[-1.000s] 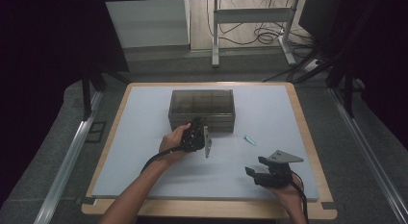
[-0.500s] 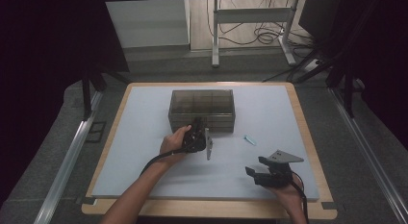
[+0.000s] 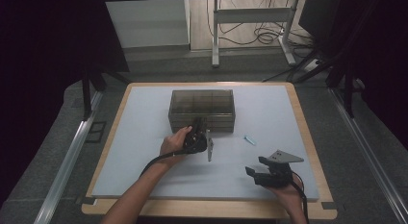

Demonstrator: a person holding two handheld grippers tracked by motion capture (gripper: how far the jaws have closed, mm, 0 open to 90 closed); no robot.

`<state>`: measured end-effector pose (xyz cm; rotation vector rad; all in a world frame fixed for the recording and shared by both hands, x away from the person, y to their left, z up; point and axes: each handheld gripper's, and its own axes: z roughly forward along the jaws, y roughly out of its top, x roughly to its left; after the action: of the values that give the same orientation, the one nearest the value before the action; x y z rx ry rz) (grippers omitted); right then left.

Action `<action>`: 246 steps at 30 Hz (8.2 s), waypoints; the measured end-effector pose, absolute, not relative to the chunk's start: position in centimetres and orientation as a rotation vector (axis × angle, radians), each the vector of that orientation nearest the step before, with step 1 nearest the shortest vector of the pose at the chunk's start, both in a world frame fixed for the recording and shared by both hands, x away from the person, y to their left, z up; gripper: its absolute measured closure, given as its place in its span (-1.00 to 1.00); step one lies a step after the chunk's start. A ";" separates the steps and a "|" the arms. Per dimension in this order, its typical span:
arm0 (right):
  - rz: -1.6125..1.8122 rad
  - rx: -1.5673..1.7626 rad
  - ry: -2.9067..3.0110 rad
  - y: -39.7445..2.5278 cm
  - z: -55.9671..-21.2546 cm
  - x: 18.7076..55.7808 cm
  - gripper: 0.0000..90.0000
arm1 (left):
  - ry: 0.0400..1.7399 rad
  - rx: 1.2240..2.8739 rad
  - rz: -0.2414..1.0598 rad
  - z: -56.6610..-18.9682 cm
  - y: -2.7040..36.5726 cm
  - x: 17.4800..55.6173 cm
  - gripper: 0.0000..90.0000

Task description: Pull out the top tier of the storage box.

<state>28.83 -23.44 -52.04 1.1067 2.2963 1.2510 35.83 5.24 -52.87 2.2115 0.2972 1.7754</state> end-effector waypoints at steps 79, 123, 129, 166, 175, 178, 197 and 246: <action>1.258 1.110 2.280 -23.8 -51.7 28.8 -0.36 | 0.288 2.238 1.712 -52.9 5.1 33.8 0.37; 1.251 1.114 2.276 -23.9 -51.7 28.8 -0.36 | 0.570 2.265 1.132 -50.9 7.6 30.3 -0.72; 1.254 1.111 2.277 -23.9 -51.7 28.9 -0.36 | 0.603 2.267 1.049 -51.3 8.4 29.8 -0.69; 1.269 1.098 2.278 -23.2 -51.3 29.6 -0.36 | 0.849 2.194 0.814 -52.0 15.5 29.1 -0.49; 1.263 1.099 2.273 -23.2 -51.2 29.8 -0.36 | 0.873 2.176 0.787 -51.6 17.2 29.2 -0.51; 1.266 1.096 2.272 -23.2 -51.2 29.8 -0.36 | 0.893 2.168 0.781 -51.6 17.6 29.4 -0.52; 1.239 1.057 2.301 -22.1 -50.7 31.0 -0.36 | 0.930 2.124 0.720 -50.5 19.2 30.0 -0.60; 1.194 0.957 2.383 -19.0 -46.8 37.1 -0.11 | 0.916 2.085 0.701 -48.5 20.1 33.5 -0.14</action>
<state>37.10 -19.04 -46.81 0.9566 2.3826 1.1941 33.48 20.06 -48.54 2.0848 0.9161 0.7008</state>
